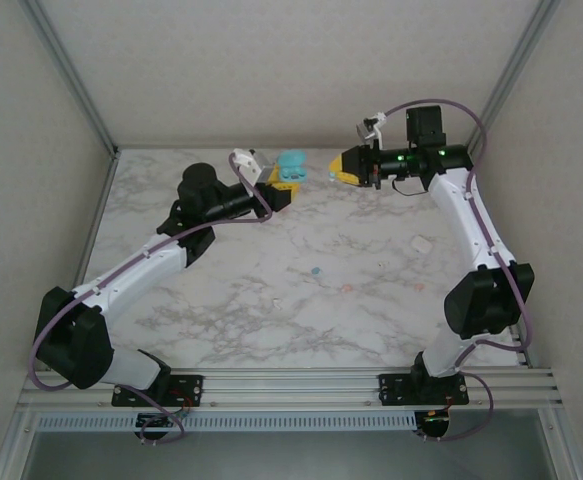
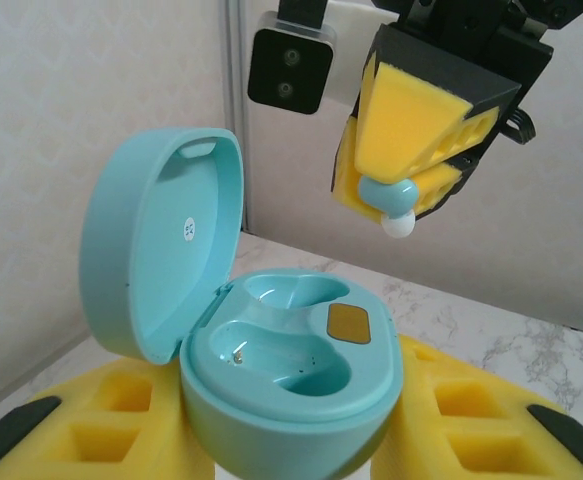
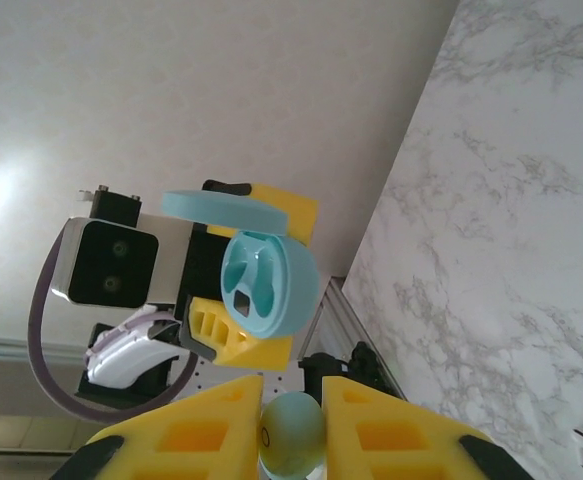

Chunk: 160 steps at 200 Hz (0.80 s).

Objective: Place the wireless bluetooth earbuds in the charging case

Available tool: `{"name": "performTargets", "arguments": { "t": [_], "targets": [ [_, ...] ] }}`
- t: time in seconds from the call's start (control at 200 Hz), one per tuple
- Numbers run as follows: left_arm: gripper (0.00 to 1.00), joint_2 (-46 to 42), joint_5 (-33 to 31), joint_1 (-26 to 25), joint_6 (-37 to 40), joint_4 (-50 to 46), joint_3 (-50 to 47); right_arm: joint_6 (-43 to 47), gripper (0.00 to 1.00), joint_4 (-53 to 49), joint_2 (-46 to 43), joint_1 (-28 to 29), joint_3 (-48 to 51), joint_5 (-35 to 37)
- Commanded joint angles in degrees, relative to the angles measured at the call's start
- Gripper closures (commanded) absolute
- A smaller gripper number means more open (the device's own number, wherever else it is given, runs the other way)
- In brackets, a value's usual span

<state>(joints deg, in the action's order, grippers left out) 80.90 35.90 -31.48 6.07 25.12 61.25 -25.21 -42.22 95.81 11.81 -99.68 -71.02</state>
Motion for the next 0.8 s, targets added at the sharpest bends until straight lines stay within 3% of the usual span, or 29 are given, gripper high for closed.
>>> {"name": "performTargets", "arguments": {
  "t": [0.0, 0.476, 0.796],
  "targets": [
    [0.75, 0.17, 2.11, -0.85, 1.73, 2.80, 0.12, -0.19, 0.80, 2.25, -2.87, 1.73, -1.07, 1.91],
    [0.76, 1.36, 3.44, -2.27, 1.05, 3.46, 1.32, -0.91, 0.80, 10.49, -5.90, 6.08, 2.03, 7.75],
    [0.76, 1.58, 3.52, -2.35, -0.18, 3.96, 1.68, 0.82, 0.80, 8.48, -4.77, 7.61, 1.16, 10.32]
  ]
}}
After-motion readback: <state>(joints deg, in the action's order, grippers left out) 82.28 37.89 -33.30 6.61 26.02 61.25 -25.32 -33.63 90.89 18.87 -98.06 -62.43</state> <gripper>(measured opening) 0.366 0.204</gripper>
